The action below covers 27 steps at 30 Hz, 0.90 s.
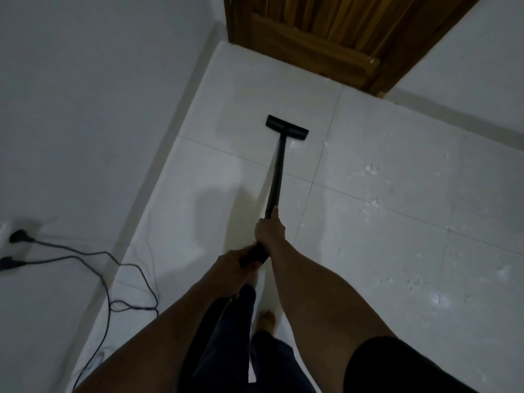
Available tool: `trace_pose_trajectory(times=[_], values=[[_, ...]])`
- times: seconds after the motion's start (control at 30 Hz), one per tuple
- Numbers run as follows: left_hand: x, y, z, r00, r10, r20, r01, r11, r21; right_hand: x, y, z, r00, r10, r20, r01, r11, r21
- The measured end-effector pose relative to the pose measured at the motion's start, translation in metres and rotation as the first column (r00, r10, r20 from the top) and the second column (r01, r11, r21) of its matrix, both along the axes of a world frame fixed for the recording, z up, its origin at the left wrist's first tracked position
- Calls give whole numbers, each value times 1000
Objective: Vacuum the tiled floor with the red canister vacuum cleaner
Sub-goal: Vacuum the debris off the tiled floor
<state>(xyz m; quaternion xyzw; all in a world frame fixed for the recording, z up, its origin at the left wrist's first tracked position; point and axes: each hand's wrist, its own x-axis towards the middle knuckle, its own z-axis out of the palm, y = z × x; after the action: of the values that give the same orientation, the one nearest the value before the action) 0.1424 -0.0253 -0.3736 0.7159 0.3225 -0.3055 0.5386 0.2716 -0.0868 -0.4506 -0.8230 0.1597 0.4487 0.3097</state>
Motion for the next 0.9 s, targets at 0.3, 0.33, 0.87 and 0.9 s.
trace_pose_trajectory(times=[0.3, 0.33, 0.87, 0.9], values=[[89, 81, -32, 998, -47, 33, 48, 999, -23, 78, 73, -30, 992, -94, 84, 99, 993, -65], [95, 85, -32, 997, -56, 45, 57, 998, -16, 85, 77, -31, 992, -99, 84, 105, 992, -69], [177, 118, -66, 993, 34, 111, -27, 998, -65, 182, 118, -56, 994, -41, 102, 49, 996, -75], [184, 120, -69, 993, 34, 112, -27, 998, -63, 190, 121, -58, 994, -38, 99, 46, 996, -79]])
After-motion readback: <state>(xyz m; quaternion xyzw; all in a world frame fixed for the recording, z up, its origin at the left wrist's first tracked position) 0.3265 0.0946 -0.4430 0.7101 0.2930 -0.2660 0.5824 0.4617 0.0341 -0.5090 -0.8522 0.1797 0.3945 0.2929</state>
